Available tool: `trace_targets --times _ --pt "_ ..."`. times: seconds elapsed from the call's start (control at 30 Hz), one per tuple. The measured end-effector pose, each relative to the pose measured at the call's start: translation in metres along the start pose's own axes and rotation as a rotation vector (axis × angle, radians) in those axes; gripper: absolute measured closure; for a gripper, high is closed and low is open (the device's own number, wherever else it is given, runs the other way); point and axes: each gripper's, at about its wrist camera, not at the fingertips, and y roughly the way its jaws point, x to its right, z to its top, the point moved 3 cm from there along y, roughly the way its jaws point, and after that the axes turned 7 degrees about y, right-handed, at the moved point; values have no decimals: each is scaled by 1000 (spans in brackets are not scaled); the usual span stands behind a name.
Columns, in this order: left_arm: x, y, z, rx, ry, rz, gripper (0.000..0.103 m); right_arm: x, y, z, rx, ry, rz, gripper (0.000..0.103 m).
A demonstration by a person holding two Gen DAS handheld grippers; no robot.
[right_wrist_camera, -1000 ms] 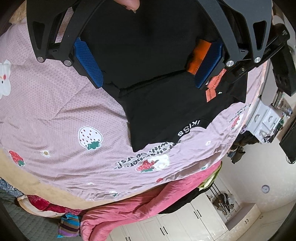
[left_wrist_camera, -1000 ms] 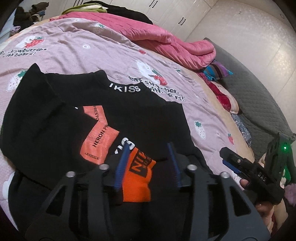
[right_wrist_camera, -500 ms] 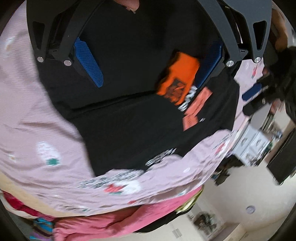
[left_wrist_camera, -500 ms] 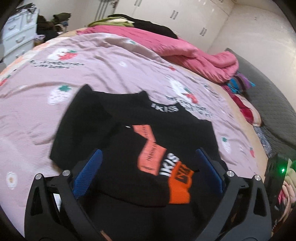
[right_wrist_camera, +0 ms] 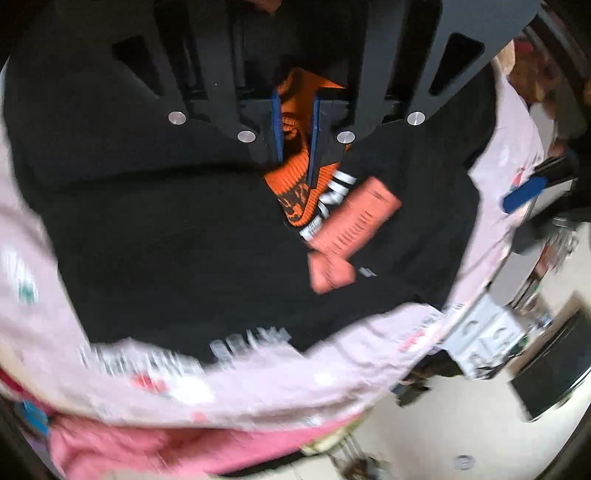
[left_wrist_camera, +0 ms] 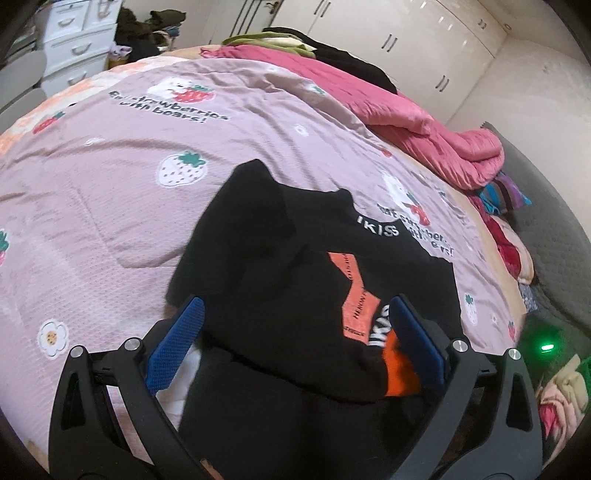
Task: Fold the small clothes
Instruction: 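Grasp the orange cuff and shirt side with the right tool and fold inward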
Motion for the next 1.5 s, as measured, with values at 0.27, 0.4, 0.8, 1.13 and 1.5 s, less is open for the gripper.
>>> trace_targets --times 0.27,0.4,0.8,1.13,1.5 --pt "-8 -5 -1 0 -22 -10 9 -14 -56 75 154 -135 52 93" --pt "-5 -2 -1 -7 -16 -14 9 10 -72 96 209 -145 -18 93" --pt "13 20 5 -41 32 -21 9 73 -55 77 175 -30 -137 96" --pt "31 41 10 -64 82 -33 9 88 -59 70 174 -4 -170 99" --pt "43 76 14 -120 175 -47 46 60 -21 35 17 -63 -104 93"
